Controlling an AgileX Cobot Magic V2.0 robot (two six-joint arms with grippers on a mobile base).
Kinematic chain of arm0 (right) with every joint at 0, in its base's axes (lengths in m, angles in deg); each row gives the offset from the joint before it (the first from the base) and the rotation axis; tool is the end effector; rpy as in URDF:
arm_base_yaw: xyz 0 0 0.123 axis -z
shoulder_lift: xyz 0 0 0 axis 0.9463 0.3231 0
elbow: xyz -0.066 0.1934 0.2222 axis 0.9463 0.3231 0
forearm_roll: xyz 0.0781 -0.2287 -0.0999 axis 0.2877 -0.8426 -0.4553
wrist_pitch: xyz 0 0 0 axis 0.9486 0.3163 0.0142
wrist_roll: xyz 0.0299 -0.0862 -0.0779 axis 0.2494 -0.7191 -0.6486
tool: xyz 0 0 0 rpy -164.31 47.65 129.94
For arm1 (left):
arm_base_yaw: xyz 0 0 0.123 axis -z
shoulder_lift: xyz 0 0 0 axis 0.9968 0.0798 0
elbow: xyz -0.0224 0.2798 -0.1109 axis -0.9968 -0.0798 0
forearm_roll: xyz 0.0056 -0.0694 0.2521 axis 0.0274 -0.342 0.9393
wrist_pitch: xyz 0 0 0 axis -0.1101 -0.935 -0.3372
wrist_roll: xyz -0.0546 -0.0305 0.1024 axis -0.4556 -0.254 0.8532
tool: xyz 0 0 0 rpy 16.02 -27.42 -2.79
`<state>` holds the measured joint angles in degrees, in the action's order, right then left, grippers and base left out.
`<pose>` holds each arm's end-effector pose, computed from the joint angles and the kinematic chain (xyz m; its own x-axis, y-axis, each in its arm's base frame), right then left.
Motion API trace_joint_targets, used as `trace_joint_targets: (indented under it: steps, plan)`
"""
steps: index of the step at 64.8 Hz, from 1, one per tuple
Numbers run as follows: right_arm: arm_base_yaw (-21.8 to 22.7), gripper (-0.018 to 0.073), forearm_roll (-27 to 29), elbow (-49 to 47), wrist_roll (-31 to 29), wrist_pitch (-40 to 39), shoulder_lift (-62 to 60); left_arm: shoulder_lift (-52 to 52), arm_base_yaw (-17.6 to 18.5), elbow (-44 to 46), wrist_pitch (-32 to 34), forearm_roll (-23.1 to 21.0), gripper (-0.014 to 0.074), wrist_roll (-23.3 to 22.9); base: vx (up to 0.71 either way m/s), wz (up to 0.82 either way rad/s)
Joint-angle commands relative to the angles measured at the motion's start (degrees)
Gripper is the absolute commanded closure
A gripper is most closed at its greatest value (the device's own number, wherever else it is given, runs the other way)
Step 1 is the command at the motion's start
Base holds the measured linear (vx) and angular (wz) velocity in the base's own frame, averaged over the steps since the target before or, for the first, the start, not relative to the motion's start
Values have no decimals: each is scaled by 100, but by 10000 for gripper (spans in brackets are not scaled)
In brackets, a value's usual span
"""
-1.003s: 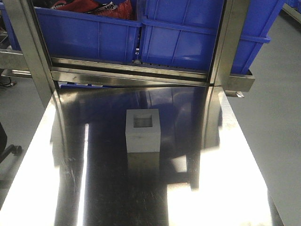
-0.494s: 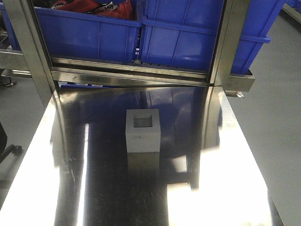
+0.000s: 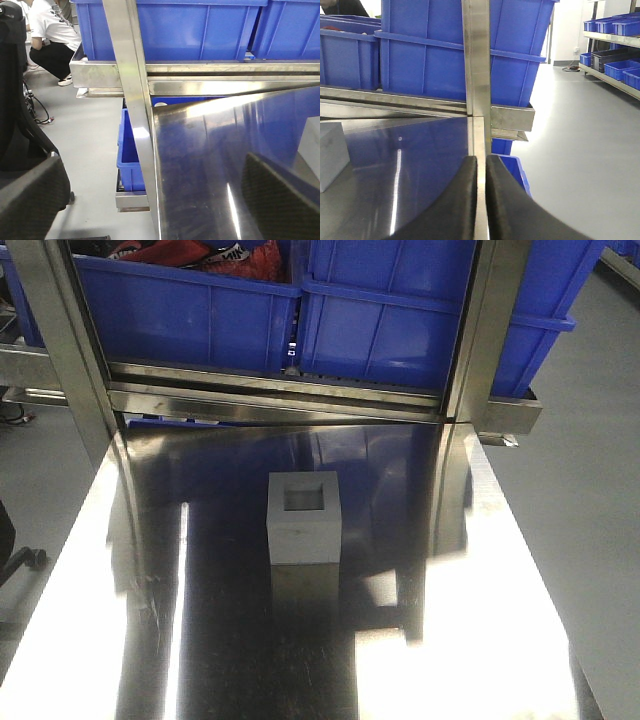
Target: Sort gray base to blue bin
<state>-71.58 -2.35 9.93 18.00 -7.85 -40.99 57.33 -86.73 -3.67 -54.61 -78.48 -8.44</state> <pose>0.0785 0.0003 0.1925 -0.0267 0.0287 -0.9992 -0.0044 0.9996 0.0288 0.1242 0.0037 0.3260 -0.2906 0.0742 -0.9540 -0.0058 0.9968 0.0793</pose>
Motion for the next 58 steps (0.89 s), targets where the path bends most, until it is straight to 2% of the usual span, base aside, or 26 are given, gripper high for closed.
trace_joint_targets:
  steps: [1, 8, 14, 26, 34, 38, 58]
  plan:
    - [21, 564, -37, -22, -38, -458, -51, 54, -11, 197, 593, -45, -68, -34, 0, 0]
    - [21, 564, -37, -22, -38, -458, -51, 101, -11, 203, 818, -90, -35, -34, 0, 0]
    - [21, 564, -37, -22, -38, -458, -51, 252, -11, 208, 1046, -364, -9, 77, 0, 0]
    - [21, 564, -37, -22, -38, -458, -51, 1021, 128, 726, 804, -943, 7, 1093, 0, 0]
    - [21, 564, -37, -22, -38, -458, -51, 1763, 578, 1363, 459, -1599, 7, 1874, 0, 0]
    - [21, 564, -37, -22, -38, -458, -51, 2098, 860, 1619, 409, -1815, 7, 2097, 0, 0]
    - [21, 564, -37, -22, -38, -458, -51, 4199, 2370, 2691, 422, -1891, 7, 1982, 0, 0]
